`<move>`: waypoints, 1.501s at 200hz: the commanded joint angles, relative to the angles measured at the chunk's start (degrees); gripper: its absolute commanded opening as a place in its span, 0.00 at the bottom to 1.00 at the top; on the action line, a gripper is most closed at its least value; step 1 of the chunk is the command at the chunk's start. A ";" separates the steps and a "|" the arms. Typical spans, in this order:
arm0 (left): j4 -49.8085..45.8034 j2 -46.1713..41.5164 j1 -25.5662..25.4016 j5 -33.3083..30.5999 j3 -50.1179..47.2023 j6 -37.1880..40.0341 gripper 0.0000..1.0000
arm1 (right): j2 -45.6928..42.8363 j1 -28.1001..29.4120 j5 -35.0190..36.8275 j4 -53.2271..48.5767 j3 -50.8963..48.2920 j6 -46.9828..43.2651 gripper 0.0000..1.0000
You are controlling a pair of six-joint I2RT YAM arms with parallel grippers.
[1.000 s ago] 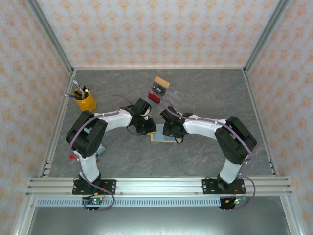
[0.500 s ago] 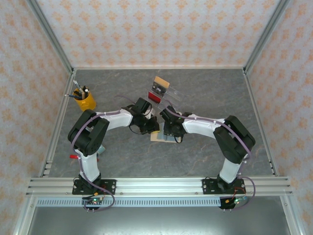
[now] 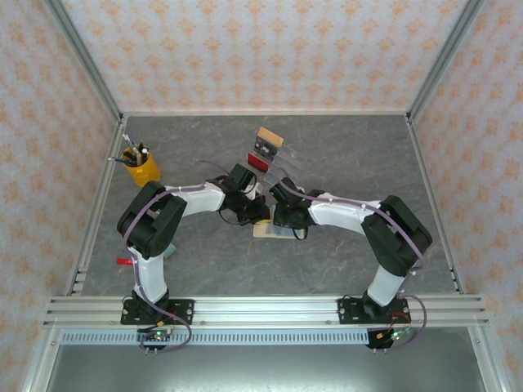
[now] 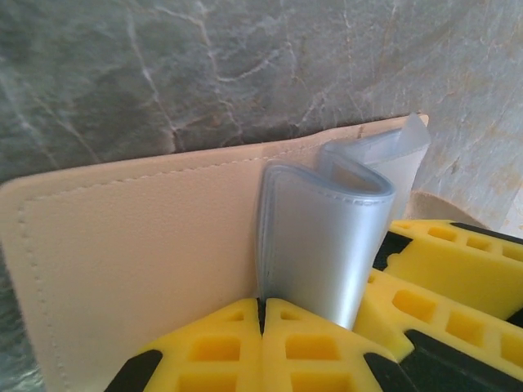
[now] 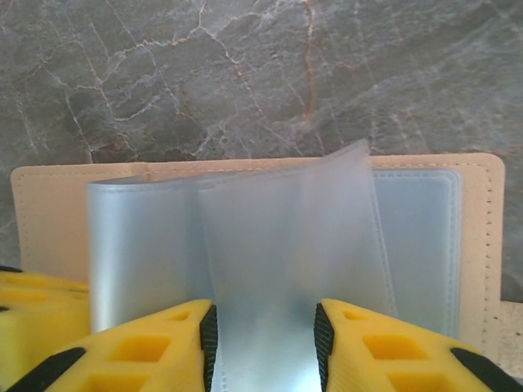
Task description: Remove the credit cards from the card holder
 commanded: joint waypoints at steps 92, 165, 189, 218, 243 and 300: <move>-18.61 -22.35 7.75 -20.29 1.02 8.24 0.71 | -26.31 -3.87 23.61 -7.40 -0.73 -2.97 0.71; -19.38 -41.59 14.81 -48.77 -7.60 13.81 1.00 | -36.30 -15.67 42.97 2.02 -7.02 -16.08 1.00; -16.00 -44.32 15.55 -63.75 -12.71 12.38 1.00 | -37.10 -21.01 44.07 11.06 -12.38 -20.91 1.00; -10.31 -45.59 16.27 -79.78 -18.71 12.19 1.00 | -37.49 -25.62 43.92 23.86 -20.77 -25.54 1.00; -2.46 -47.30 16.72 -84.57 -24.86 17.50 1.00 | -37.76 -28.91 40.49 32.54 -27.61 -27.15 1.00; 14.94 -51.57 24.47 -76.62 -35.10 25.54 1.00 | -30.88 -33.06 35.48 44.90 -34.80 -31.78 1.00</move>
